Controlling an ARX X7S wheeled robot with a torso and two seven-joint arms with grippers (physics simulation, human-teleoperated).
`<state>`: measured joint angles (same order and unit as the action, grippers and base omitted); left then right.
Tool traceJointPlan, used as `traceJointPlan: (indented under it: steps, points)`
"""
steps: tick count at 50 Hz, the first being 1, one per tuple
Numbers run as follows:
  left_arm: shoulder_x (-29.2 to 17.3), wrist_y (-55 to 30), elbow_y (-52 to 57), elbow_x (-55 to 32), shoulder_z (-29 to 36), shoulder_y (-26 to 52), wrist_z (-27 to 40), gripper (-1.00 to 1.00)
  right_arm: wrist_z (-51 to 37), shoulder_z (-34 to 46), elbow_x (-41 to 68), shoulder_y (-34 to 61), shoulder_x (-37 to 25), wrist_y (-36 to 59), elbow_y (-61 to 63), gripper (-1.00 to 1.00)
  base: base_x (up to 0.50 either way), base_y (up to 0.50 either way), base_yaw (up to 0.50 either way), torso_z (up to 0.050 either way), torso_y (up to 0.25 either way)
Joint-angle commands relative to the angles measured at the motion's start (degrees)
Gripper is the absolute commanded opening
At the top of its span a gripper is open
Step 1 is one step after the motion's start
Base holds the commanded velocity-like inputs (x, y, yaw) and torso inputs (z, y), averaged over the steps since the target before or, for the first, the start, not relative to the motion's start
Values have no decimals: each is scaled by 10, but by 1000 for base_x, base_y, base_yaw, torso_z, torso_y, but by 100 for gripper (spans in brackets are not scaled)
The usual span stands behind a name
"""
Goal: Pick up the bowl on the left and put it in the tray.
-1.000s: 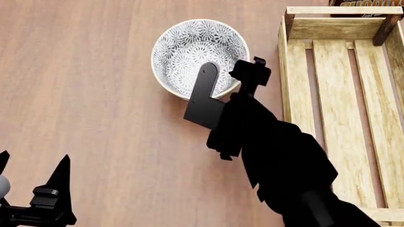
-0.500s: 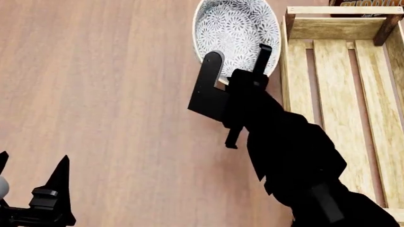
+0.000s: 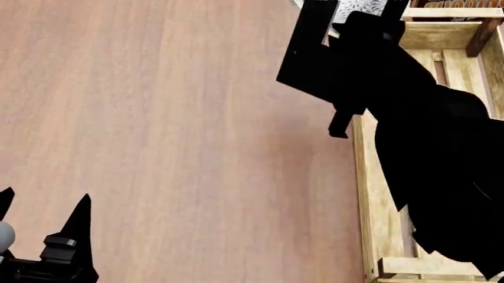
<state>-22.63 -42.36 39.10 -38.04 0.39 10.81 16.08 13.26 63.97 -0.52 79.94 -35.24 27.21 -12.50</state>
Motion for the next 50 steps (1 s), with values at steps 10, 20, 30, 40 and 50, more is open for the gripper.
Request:
traceJointPlan:
  steps: [10, 20, 30, 40, 50]
  points:
    - [-1, -4, -1, -1, 10, 8, 6, 100, -14, 3, -25, -57, -151, 76, 112, -100, 0, 0, 0, 0, 0]
    - [-1, -4, -3, 0, 20, 8, 7, 100, -19, 28, -41, -85, -164, 70, 72, -100, 0, 0, 0, 0, 2]
    - [-1, -2, -2, -1, 23, 6, 8, 100, -11, 70, -73, -107, -161, 67, 31, -100, 0, 0, 0, 0, 0]
    - [-2, 2, -6, -1, 24, 5, 7, 100, -6, 97, -87, -120, -142, 48, -8, -100, 0, 0, 0, 0, 0]
    - [-3, 5, -9, -1, 26, 5, 8, 100, 4, 117, -90, -129, -109, 21, -72, -100, 0, 0, 0, 0, 1]
